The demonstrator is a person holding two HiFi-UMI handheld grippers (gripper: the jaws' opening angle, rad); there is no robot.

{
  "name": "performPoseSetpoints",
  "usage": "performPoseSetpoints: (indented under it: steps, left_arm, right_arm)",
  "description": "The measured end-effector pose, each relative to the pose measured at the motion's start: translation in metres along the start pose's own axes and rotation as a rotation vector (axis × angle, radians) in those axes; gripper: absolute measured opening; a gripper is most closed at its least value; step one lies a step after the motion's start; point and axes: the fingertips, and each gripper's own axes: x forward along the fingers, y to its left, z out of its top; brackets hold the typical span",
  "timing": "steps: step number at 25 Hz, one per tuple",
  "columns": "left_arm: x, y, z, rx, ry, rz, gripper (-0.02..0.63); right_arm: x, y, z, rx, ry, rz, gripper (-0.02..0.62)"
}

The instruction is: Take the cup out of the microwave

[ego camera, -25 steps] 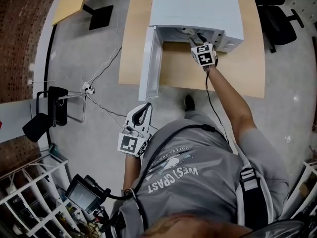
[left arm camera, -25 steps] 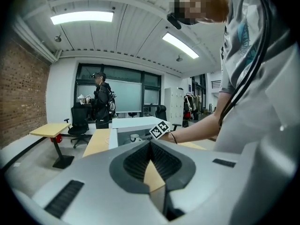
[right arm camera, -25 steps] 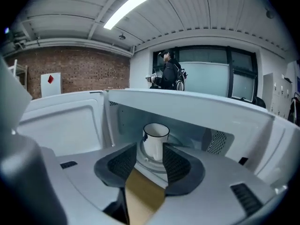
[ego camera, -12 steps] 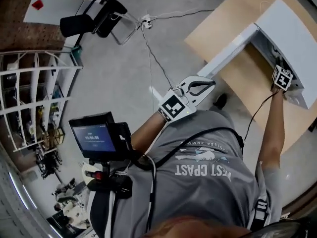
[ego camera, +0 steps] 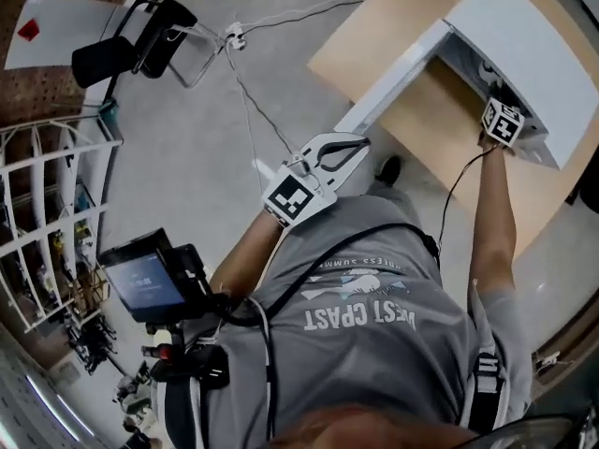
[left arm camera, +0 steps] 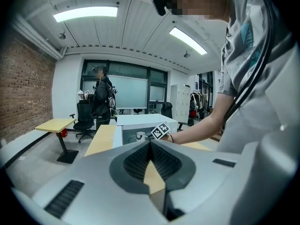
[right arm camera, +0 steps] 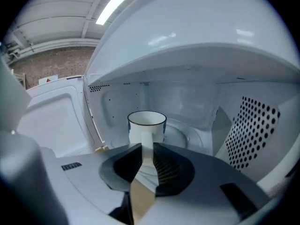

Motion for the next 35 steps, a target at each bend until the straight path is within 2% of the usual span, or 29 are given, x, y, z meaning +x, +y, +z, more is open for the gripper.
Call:
performPoseSetpoints:
  steps: [3,6,9,11,14,20,29,35]
  left_arm:
    - [-0.004,0.011,-0.003,-0.029,-0.018,0.076,0.044]
    - [0.003,0.006,-0.020,-0.059,0.052,0.051,0.044]
    - [0.009,0.001,-0.017,-0.056,0.028,0.025,0.044]
    - [0.007,0.000,-0.017,-0.047,0.053,0.020,0.043]
    - [0.004,-0.005,-0.011,-0.044,0.023,0.013,0.044]
    - [-0.004,-0.014,-0.017,-0.038,-0.004,-0.002,0.044]
    - [-0.012,-0.018,-0.028,-0.039,0.068,0.047,0.044]
    - [-0.016,-0.015,-0.022,-0.028,0.037,0.047,0.044]
  right_arm:
    - [0.028,0.023,-0.003,0.017,-0.037,0.083,0.080]
    - [0.000,0.017,0.002,0.036,-0.045,0.060,0.080]
    - [-0.015,0.016,0.000,0.044,-0.058,0.058,0.080]
    - [-0.024,0.018,0.002,0.052,-0.073,0.063,0.080]
    - [-0.036,0.021,0.006,0.033,-0.095,0.063,0.080]
    - [-0.030,0.011,0.004,-0.001,-0.106,0.024,0.077]
    - [-0.012,0.007,-0.001,-0.032,-0.108,0.029,0.078]
    - [0.011,0.014,-0.003,-0.090,-0.043,0.049,0.078]
